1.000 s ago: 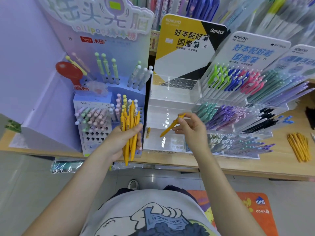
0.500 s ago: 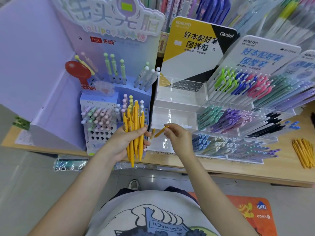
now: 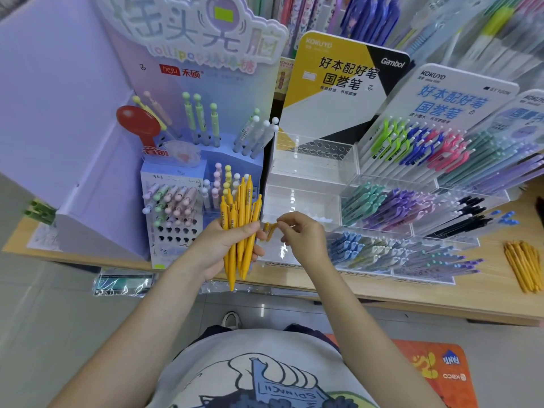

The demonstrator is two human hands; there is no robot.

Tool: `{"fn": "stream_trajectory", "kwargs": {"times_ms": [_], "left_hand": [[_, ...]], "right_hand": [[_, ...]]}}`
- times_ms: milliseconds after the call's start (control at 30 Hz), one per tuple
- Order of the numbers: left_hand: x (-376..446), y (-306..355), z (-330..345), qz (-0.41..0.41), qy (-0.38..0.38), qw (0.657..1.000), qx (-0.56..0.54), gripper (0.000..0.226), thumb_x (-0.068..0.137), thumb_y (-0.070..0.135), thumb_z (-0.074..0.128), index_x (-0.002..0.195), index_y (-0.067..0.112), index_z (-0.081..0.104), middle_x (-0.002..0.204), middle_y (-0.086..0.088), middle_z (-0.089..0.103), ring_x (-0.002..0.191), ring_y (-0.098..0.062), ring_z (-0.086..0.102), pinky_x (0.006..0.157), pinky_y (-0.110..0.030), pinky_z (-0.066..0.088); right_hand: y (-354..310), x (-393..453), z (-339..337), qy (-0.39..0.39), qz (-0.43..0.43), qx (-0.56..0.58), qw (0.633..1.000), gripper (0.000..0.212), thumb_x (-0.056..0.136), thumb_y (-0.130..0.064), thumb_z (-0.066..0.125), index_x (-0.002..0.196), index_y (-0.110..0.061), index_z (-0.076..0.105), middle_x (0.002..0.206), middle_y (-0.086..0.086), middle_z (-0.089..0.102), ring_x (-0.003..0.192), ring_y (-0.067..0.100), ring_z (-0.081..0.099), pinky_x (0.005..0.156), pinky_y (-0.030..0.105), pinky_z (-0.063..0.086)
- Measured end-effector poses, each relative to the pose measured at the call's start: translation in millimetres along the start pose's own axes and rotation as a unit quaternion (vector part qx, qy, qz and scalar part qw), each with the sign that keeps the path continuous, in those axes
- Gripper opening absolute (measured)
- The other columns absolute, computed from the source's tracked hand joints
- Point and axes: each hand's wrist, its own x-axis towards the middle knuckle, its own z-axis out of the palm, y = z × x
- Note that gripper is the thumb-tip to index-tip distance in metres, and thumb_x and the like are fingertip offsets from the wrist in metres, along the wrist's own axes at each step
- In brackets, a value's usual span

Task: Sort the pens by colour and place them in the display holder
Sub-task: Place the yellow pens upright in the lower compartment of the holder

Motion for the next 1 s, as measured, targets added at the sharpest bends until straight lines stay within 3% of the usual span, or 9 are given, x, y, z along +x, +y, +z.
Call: {"fn": "stream_trajectory", "kwargs": {"times_ms": [167,333,467,600,733,867,1000], "left_hand": [[0.2,0.0,1.2,0.0,0.0,1.0,0.009,0.035,0.079,0.025,0.069,0.108,0.006,0.065,0.089,-0.012,0.074,0.068,-0.023,0.071,0.064,-0.036,0.062],[-0.2,1.9,9.5,0.0,-0.012,0.998,0.067,0.036,0.076,0.027,0.072,0.106,0.007,0.068,0.089,-0.013,0.075,0.064,-0.025,0.07,0.059,-0.034,0.059],[1.2,3.3,16.8,-0.004,-0.029,0.995,0.096,0.039,0.08,0.027,0.072,0.111,0.003,0.065,0.092,-0.015,0.075,0.068,-0.028,0.071,0.058,-0.032,0.057],[2.6,4.3,8.0,-0.001,0.016,0.995,0.095,0.019,0.094,0.021,0.065,0.102,0.004,0.067,0.09,-0.015,0.075,0.062,-0.027,0.069,0.058,-0.034,0.058],[1.5,1.6,-2.7,0.012,0.055,0.995,0.086,0.015,0.094,0.022,0.064,0.095,0.007,0.066,0.08,-0.01,0.072,0.055,-0.022,0.066,0.053,-0.03,0.055],[-0.2,1.7,-0.5,0.003,0.054,0.995,0.082,0.015,0.095,0.02,0.063,0.098,0.006,0.064,0.074,-0.006,0.071,0.054,-0.018,0.065,0.054,-0.029,0.057],[1.1,3.0,-1.5,0.001,0.047,0.995,0.087,0.014,0.094,0.022,0.064,0.096,0.008,0.064,0.074,-0.006,0.072,0.055,-0.018,0.065,0.054,-0.028,0.057]], "right_hand": [[-13.9,-7.6,-4.9,0.01,0.006,0.032,0.999,0.003,0.092,-0.018,0.066,0.092,-0.018,0.069,0.081,0.001,0.068,0.058,0.021,0.064,0.059,0.036,0.056],[-53.6,-25.5,-22.3,-0.069,0.053,0.263,0.961,0.017,0.093,-0.022,0.065,0.092,-0.007,0.072,0.07,0.005,0.062,0.056,0.021,0.052,0.051,0.03,0.044],[-58.7,-27.3,-30.5,-0.076,0.039,0.229,0.97,0.019,0.093,-0.017,0.065,0.088,0.001,0.069,0.063,0.008,0.052,0.051,0.018,0.043,0.048,0.028,0.036],[-50.7,-23.6,-57.4,0.007,0.034,0.31,0.95,0.017,0.098,-0.014,0.057,0.098,-0.005,0.072,0.066,0.003,0.051,0.051,0.015,0.042,0.048,0.026,0.033],[-30.5,-20.9,-82.9,0.049,0.02,0.308,0.95,0.022,0.101,-0.016,0.052,0.108,-0.006,0.07,0.073,0.007,0.056,0.055,0.018,0.047,0.05,0.028,0.039],[-14.4,-26.5,-75.2,0.012,0.041,0.249,0.967,0.023,0.101,-0.017,0.053,0.114,-0.007,0.068,0.081,0.013,0.068,0.06,0.024,0.062,0.06,0.034,0.054],[0.6,-26.4,-51.5,-0.034,0.058,0.19,0.98,0.022,0.102,-0.014,0.051,0.117,-0.006,0.065,0.091,0.015,0.073,0.071,0.029,0.069,0.069,0.041,0.057]]}}
